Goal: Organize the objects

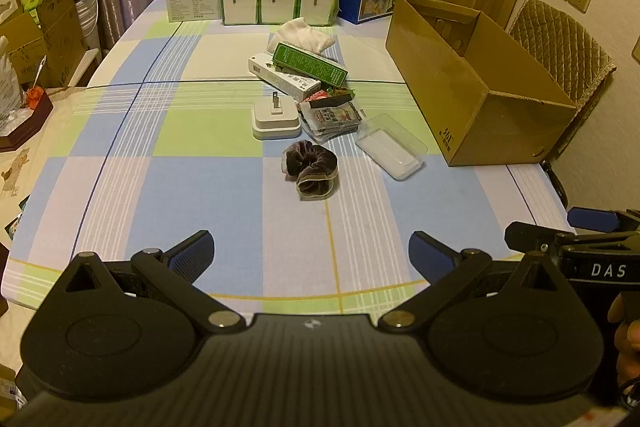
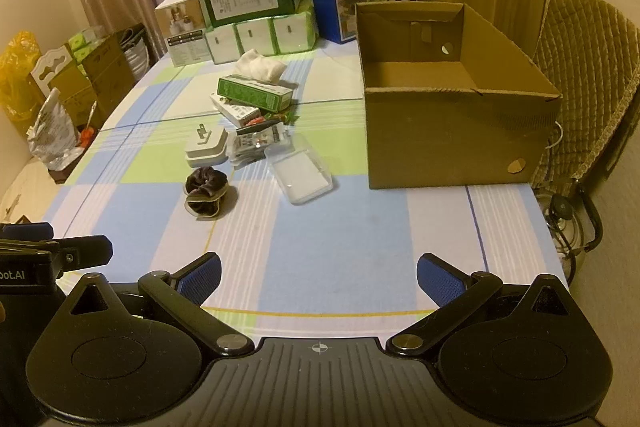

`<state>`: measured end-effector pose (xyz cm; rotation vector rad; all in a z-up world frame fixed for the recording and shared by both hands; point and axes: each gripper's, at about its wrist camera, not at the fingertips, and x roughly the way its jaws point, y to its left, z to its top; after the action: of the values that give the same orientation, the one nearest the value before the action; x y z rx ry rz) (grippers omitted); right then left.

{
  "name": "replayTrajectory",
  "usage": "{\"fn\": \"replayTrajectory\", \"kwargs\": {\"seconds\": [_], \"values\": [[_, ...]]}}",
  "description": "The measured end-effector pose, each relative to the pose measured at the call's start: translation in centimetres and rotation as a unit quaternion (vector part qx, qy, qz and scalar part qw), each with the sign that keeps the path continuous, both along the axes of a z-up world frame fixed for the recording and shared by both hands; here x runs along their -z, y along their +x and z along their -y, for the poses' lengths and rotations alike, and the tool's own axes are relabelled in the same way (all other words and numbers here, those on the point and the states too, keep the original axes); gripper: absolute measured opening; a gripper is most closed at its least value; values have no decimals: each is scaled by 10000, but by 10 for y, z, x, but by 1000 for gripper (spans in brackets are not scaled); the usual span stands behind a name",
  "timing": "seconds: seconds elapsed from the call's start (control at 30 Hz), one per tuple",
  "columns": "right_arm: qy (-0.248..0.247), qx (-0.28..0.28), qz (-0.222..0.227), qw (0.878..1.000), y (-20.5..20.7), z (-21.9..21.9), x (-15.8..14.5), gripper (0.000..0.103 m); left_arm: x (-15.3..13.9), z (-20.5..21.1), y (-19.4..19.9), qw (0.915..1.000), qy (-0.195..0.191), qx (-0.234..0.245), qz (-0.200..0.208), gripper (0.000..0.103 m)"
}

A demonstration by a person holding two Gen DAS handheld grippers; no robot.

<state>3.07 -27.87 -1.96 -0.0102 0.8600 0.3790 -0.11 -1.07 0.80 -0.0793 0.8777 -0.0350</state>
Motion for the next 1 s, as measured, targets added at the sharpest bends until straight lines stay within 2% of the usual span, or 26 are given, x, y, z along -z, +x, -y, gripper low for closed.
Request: {"fn": "replayTrajectory", "kwargs": {"seconds": [1.0], "values": [[-24, 12, -117, 9999, 3, 1, 9, 101, 8, -2, 4, 9999, -92, -45, -135, 102]]}}
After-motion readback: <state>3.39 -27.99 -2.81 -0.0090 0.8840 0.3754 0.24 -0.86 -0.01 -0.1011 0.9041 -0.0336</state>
